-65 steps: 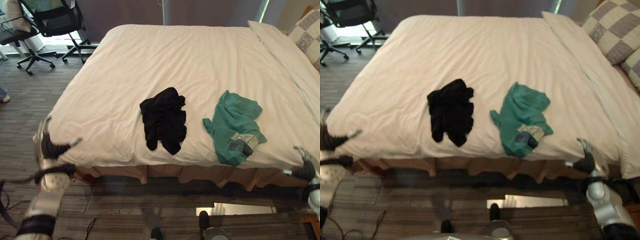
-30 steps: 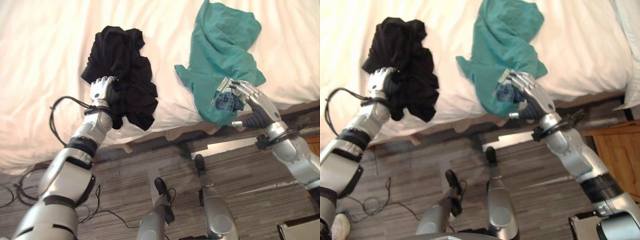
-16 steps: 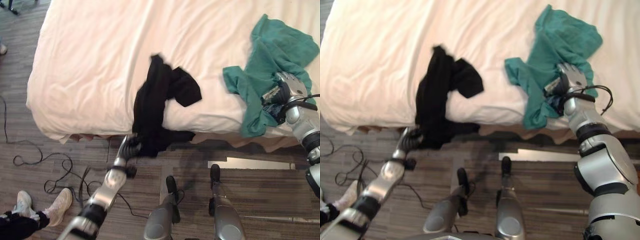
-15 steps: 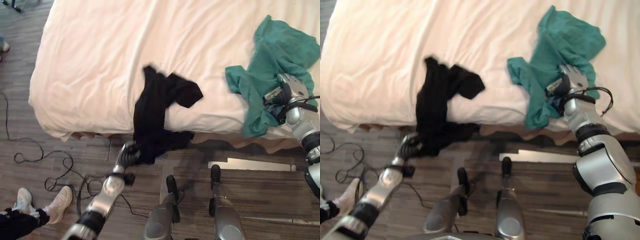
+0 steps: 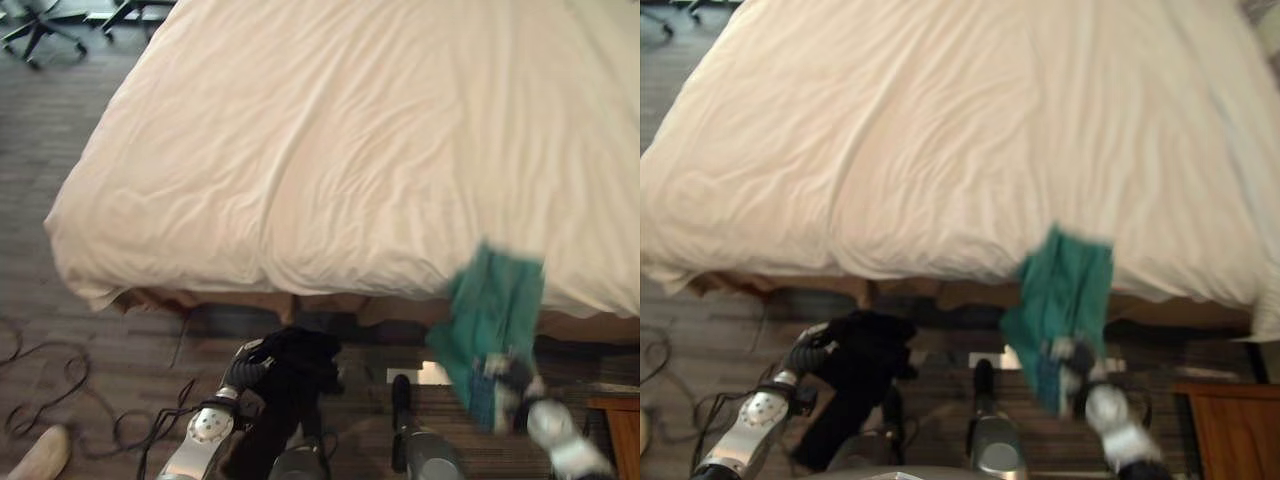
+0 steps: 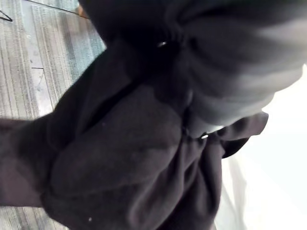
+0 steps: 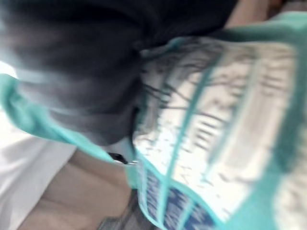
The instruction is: Tidy up the quilt and then pick up the clothes from the bed and put them into the laundry hamper.
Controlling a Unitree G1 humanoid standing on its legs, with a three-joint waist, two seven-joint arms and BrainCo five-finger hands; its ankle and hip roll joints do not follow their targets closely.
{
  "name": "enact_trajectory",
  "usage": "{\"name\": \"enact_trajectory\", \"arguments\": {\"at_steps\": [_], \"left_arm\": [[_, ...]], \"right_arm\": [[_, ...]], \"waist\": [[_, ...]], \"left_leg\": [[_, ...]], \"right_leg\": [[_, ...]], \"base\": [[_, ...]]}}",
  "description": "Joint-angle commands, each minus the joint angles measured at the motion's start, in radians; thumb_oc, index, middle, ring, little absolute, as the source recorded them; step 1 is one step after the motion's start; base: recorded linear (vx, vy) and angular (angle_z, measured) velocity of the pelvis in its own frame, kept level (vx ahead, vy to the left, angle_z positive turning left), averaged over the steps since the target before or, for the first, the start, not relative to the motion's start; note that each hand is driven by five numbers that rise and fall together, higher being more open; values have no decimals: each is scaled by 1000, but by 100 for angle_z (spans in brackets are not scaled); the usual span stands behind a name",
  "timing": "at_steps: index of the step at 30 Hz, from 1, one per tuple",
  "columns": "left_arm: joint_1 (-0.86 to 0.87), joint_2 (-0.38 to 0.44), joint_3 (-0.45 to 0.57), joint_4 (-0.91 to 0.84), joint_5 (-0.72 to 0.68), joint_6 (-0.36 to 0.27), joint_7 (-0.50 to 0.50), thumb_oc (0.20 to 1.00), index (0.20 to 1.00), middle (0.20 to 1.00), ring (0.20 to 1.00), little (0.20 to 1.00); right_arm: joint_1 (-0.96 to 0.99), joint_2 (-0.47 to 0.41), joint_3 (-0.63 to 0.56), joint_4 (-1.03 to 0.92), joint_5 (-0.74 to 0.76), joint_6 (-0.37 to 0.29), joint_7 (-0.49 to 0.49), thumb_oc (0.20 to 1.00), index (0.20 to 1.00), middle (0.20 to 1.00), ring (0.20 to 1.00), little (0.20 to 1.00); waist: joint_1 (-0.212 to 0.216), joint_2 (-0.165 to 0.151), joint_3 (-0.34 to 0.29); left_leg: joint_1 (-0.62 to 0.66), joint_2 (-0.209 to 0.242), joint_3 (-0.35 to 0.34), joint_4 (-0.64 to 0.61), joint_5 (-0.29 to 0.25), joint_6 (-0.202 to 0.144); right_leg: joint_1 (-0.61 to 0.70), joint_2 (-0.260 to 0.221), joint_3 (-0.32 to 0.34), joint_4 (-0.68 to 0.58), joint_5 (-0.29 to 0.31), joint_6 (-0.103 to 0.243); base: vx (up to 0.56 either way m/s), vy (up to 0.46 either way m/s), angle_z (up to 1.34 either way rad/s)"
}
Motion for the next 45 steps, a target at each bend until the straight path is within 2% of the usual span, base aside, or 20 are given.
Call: {"name": "enact_trajectory", "arguments": {"at_steps": [1, 3, 4, 5, 6, 7, 8, 11, 14, 15, 17, 19, 23, 27, 30, 32, 34, 38, 39, 45], "left_arm": [[-28, 0, 34, -35, 24, -35, 8, 200, 200, 200, 200, 200], [-38, -12, 49, -11, 25, -33, 26, 200, 200, 200, 200, 200], [-64, -41, 58, 44, 12, -30, 60, 200, 200, 200, 200, 200], [-65, -41, 58, 45, 12, -30, 60, 200, 200, 200, 200, 200], [-76, -65, 62, 68, 5, -28, 76, 200, 200, 200, 200, 200], [-76, -65, 62, 68, 5, -28, 76, 200, 200, 200, 200, 200], [-81, -79, 60, 82, -5, -27, 88, 200, 200, 200, 200, 200], [-83, -79, 73, 82, 3, -32, 102, 200, 200, 200, 200, 200], [-106, -139, 87, 69, -81, -48, 152, 200, 200, 200, 200, 200], [-114, -153, 86, 73, -94, -50, 160, 200, 200, 200, 200, 200], [-113, -176, 95, 107, -105, -34, 162, 200, 200, 200, 200, 200], [-93, -179, 112, 119, -111, -26, 165, 200, 200, 200, 200, 200], [-50, -187, 135, 215, -60, -6, 177, 200, 200, 200, 200, 200], [-41, -198, 136, 275, -14, 13, 183, 200, 200, 200, 200, 200], [-55, -173, 136, 271, 13, 14, 194, 200, 200, 200, 200, 200], [-71, -167, 118, 252, 11, 7, 199, 200, 200, 200, 200, 200], [-81, -165, 115, 239, 14, 2, 199, 200, 200, 200, 200, 200], [-130, -153, 95, 270, 23, -2, 217, 200, 200, 200, 200, 200], [-62, -191, 53, 120, -78, 64, 148, 200, 200, 200, 200, 200], [-84, -171, 59, 114, -83, 65, 162, 200, 200, 200, 200, 200]], "right_arm": [[-53, -35, 33, 7, 73, -56, 76, 200, 200, 200, 200, 200], [-29, -6, 45, -5, 110, -58, 102, 200, 200, 200, 200, 200], [-49, 14, 73, -14, 139, -58, 105, 200, 200, 200, 200, 200], [-50, 14, 73, -14, 139, -58, 105, 200, 200, 200, 200, 200], [-86, 19, 103, -18, 140, -63, 98, 200, 200, 200, 200, 200], [-87, 19, 103, -18, 140, -63, 97, 200, 200, 200, 200, 200], [-124, 32, 133, -39, 148, -64, 88, 200, 200, 200, 200, 200], [-186, 30, 156, -41, 148, -57, 67, 200, 200, 200, 200, 200], [-312, -5, 170, -34, 144, -47, -9, 200, 200, 200, 200, 200], [-317, -19, 151, -31, 146, -46, -33, 200, 200, 200, 200, 200], [-321, -12, 116, -10, 179, -39, -62, 200, 200, 200, 200, 200], [-301, 3, 94, -25, 198, -32, -79, 200, 200, 200, 200, 200], [-206, 23, 20, -23, 238, -28, -76, 200, 200, 200, 200, 200], [-167, 50, -16, 14, 221, -7, -82, 200, 200, 200, 200, 200], [-168, 65, -12, 34, 212, -13, -79, 200, 200, 200, 200, 200], [-181, 62, -5, 42, 219, -17, -80, 200, 200, 200, 200, 200], [-174, 62, -12, 55, 233, -26, -89, 200, 200, 200, 200, 200], [-152, 70, -22, 45, 252, -38, -98, 200, 200, 200, 200, 200], [-36, 78, -18, -33, 207, 69, -38, 200, 200, 200, 200, 200], [-64, 66, -5, -45, 210, 71, -33, 200, 200, 200, 200, 200]], "waist": [[-9, 14, -3], [-11, 5, -12], [-6, 5, -15], [-5, 5, -17], [15, 13, -23], [15, 13, -25], [43, 12, -34], [84, 21, -42], [150, 66, -12], [160, 78, 0], [161, 90, 1], [159, 80, -10], [156, 58, -38], [173, 49, -65], [159, 46, -46], [128, 57, -36], [120, 58, -27], [101, 38, -32], [159, 57, -110], [171, 58, -76]], "left_leg": [[-29, 10, 2, 4, -69, 55], [-29, 11, -10, 4, -63, 58], [-29, 8, -45, 4, -53, 68], [-32, 9, -44, 4, -51, 67], [-36, 0, -77, 4, -46, 74], [-40, 1, -77, 4, -44, 74], [-51, -14, -116, 4, -36, 79], [-74, -26, -165, 4, -16, 74], [-162, -59, -242, 9, 38, 42], [-194, -61, -213, 20, 53, 30], [-204, 0, 2, 53, 30, 45], [-160, 64, 106, 135, -34, 38], [-74, 129, 91, 220, -114, 26], [-36, 54, 21, 110, -100, 46], [-7, 1, -25, 43, -98, 91], [-4, -11, -88, 39, -72, 102], [12, -33, -127, 33, -75, 102], [11, -68, -195, 59, -105, 107], [110, -75, -189, 4, -82, 91], [93, -65, -185, 63, -89, 82]], "right_leg": [[-19, -45, 32, 87, -14, 113], [-22, -25, 69, 130, -21, 111], [-15, 56, 176, 201, -82, 105], [-18, 57, 177, 201, -79, 104], [13, 98, 214, 210, -141, 82], [10, 99, 215, 208, -138, 82], [44, 101, 205, 177, -172, 47], [72, 87, 164, 124, -185, 37], [99, 63, 54, 43, -188, 27], [108, 46, 1, 30, -187, 27], [116, 1, -115, 19, -175, 32], [146, -38, -213, 23, -175, 40], [194, -105, -384, 57, -182, 35], [208, -169, -450, 178, -134, 65], [126, -188, -337, 376, -134, 77], [30, -26, -127, 350, -202, 35], [30, 36, -19, 266, -219, 42], [44, 26, 55, 134, -177, 43], [244, 98, 17, 17, -209, 22], [214, 106, 26, 77, -236, 3]], "base": [[-51, 18, -10], [-86, -2, -2], [-87, -9, 4], [-132, -19, 7], [-54, -14, 32], [-115, -75, 62], [-102, -117, 78], [-134, -176, 100], [-235, -113, 85], [-271, 20, 173], [-232, 89, 212], [-142, 87, 238], [-68, 157, 176], [120, 320, 150], [56, 275, 145], [26, 129, 61], [125, -14, 113], [83, -78, 92], [73, -52, 55], [24, -71, 5]]}}
